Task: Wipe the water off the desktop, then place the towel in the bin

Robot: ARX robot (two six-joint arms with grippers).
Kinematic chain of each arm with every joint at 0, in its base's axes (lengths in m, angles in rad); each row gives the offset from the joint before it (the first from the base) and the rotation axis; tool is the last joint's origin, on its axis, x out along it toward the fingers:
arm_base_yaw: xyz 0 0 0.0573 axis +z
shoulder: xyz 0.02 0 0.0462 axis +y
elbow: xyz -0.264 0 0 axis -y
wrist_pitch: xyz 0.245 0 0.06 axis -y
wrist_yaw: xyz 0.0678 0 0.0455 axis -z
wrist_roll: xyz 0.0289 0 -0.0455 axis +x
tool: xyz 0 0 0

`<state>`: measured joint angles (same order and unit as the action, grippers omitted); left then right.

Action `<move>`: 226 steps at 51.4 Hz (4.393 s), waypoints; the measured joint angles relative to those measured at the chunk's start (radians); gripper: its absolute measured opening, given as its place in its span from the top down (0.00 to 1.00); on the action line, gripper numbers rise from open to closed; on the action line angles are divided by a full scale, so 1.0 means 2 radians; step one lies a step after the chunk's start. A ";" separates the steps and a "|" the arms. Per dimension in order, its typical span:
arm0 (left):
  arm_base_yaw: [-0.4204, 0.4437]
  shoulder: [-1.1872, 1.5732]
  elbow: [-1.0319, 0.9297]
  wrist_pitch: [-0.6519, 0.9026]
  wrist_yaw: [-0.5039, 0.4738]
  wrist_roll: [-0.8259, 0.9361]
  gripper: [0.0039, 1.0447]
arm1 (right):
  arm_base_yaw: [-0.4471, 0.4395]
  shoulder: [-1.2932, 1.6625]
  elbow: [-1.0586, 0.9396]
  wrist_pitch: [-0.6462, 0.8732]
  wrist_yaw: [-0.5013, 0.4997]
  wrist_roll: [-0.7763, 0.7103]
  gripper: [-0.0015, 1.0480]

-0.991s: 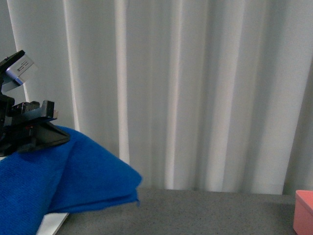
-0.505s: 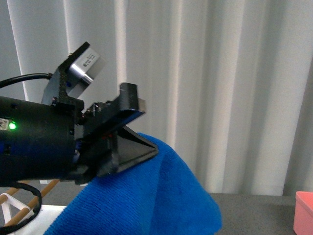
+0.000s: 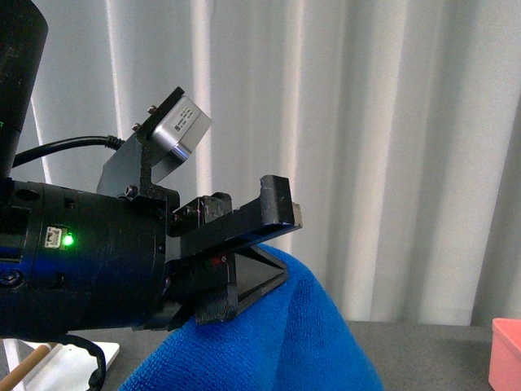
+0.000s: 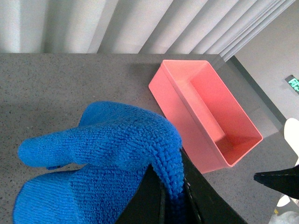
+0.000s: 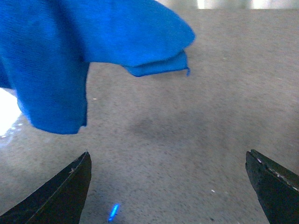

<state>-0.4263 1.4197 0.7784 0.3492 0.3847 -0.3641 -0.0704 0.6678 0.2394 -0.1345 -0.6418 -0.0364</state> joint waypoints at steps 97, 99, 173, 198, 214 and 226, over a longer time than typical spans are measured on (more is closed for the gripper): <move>-0.001 0.000 0.000 0.000 0.000 0.002 0.80 | 0.291 0.555 0.138 0.618 0.077 0.092 0.95; -0.001 0.000 0.000 0.000 0.000 0.002 0.75 | 0.291 0.555 0.137 0.619 0.077 0.092 0.95; 0.140 -0.276 -0.329 0.194 -0.264 0.178 0.97 | 0.271 0.521 0.129 0.550 0.076 0.069 0.95; 0.212 -0.412 -0.378 0.117 -0.194 0.178 0.97 | 0.270 0.489 0.128 0.520 0.078 0.058 0.95; 0.212 -0.497 -0.378 0.037 -0.194 0.178 0.97 | 0.268 0.475 0.129 0.507 0.078 0.056 0.95; 0.212 -0.555 -0.378 -0.018 -0.194 0.178 0.97 | 0.258 0.471 0.129 0.504 0.075 0.053 0.95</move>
<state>-0.0021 0.3099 0.0223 0.3134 -0.0025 -0.0074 0.4450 1.6096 0.4980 0.8734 -0.4911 0.0704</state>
